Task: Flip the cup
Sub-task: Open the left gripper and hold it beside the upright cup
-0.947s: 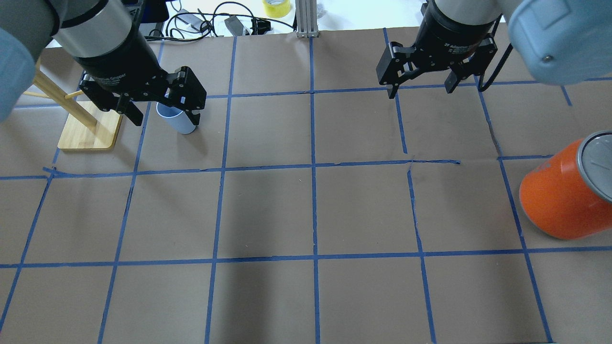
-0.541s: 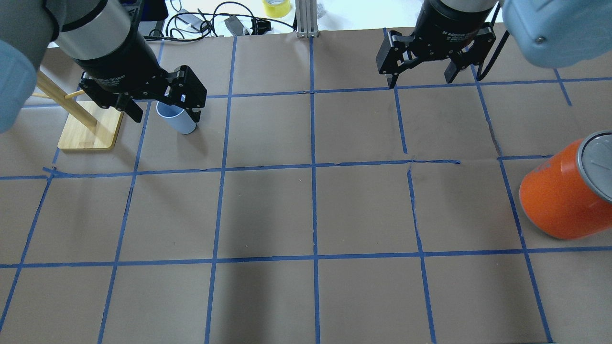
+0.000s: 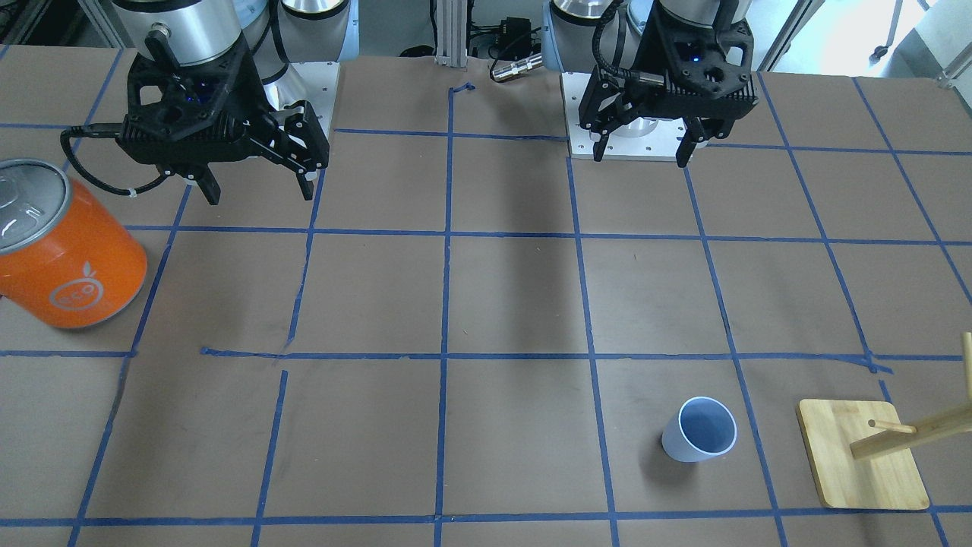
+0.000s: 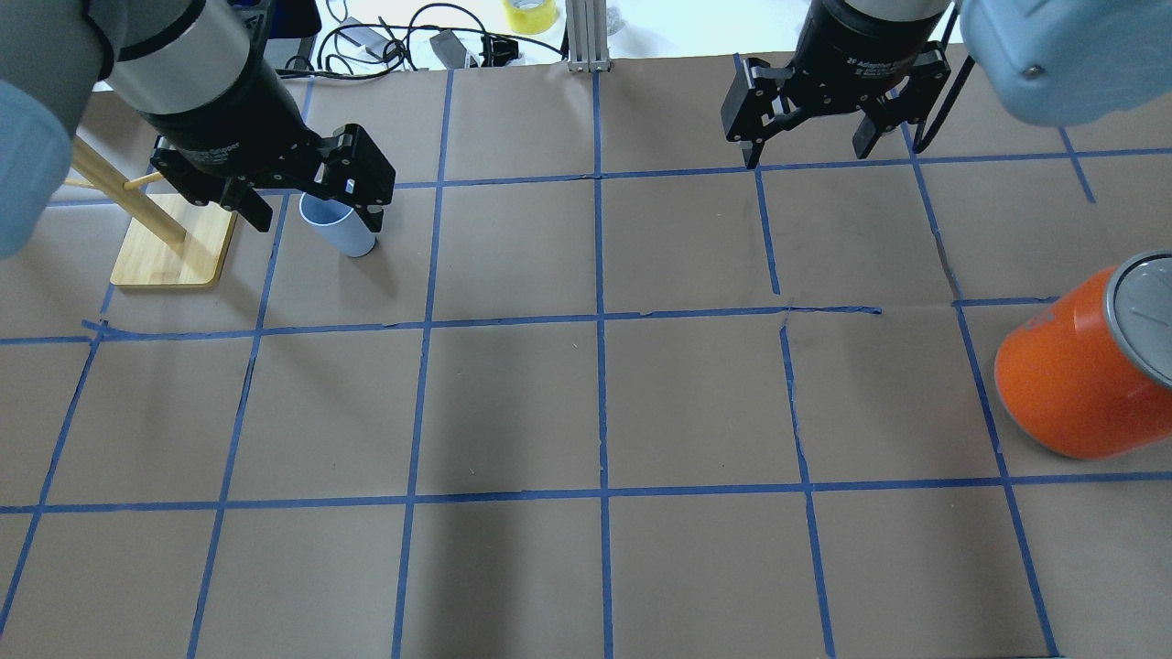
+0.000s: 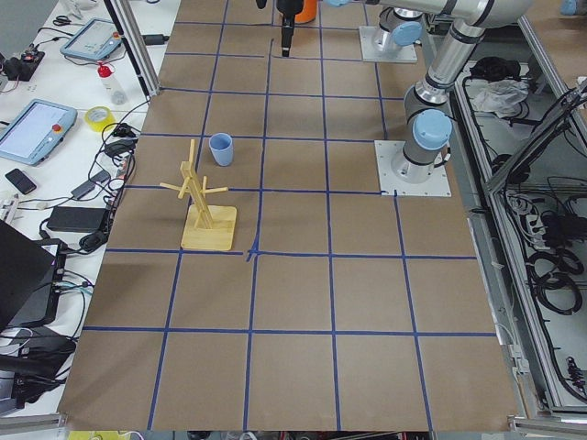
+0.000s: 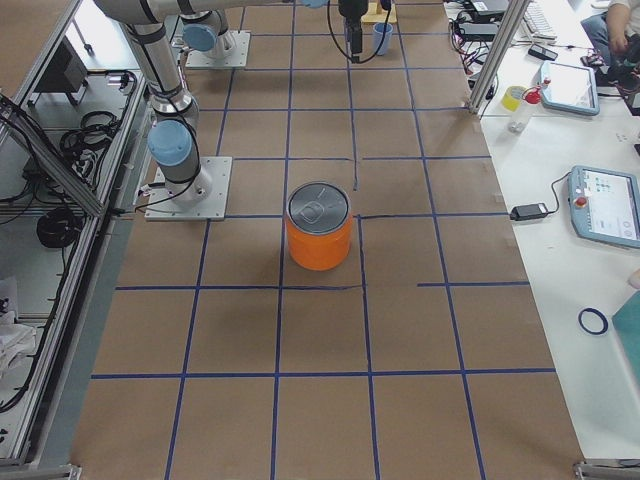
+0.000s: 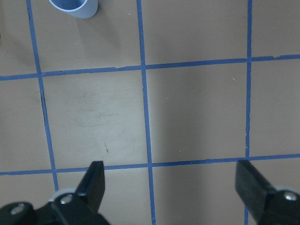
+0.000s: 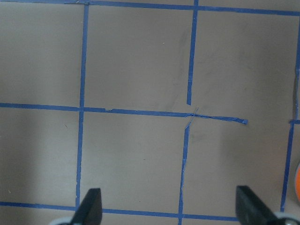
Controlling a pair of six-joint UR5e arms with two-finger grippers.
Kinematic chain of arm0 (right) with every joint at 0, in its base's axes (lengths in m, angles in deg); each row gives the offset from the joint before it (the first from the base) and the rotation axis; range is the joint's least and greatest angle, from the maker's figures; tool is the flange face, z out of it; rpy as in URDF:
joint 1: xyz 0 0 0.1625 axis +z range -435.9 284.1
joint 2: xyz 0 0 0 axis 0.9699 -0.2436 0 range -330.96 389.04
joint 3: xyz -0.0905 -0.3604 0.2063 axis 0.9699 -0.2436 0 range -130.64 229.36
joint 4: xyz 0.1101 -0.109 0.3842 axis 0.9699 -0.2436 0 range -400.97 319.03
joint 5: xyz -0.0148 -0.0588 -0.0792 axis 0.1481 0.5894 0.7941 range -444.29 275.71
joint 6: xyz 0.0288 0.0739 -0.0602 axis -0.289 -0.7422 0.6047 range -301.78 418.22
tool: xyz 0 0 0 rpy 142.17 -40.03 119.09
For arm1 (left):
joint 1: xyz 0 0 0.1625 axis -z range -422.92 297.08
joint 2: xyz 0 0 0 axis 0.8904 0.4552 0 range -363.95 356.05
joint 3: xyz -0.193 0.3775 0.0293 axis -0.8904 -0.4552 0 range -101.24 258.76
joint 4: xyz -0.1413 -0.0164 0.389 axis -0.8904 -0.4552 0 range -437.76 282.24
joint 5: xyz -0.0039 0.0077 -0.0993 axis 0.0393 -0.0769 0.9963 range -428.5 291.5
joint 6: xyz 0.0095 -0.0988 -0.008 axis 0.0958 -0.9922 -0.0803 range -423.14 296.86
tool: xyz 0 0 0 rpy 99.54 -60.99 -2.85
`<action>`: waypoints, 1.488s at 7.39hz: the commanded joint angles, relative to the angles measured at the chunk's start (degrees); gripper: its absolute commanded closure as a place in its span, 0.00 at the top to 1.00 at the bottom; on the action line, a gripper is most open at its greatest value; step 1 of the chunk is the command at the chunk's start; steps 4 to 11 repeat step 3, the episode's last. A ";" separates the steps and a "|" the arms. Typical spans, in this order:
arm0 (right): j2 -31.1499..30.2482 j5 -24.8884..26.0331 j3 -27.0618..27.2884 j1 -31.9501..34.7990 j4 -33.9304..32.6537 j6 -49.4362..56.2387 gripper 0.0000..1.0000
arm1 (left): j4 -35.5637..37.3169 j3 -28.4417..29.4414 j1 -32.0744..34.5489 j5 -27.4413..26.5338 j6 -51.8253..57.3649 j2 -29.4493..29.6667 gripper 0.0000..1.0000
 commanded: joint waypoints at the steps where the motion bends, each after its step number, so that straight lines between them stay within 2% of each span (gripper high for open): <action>1: -0.09 0.05 -0.04 0.01 0.05 0.00 1.00 | -0.01 -0.09 0.09 0.25 -0.53 0.26 1.00; 11: 0.00 0.05 -0.04 0.01 -0.13 0.00 1.00 | 0.07 -0.18 0.10 0.08 -0.54 0.79 1.00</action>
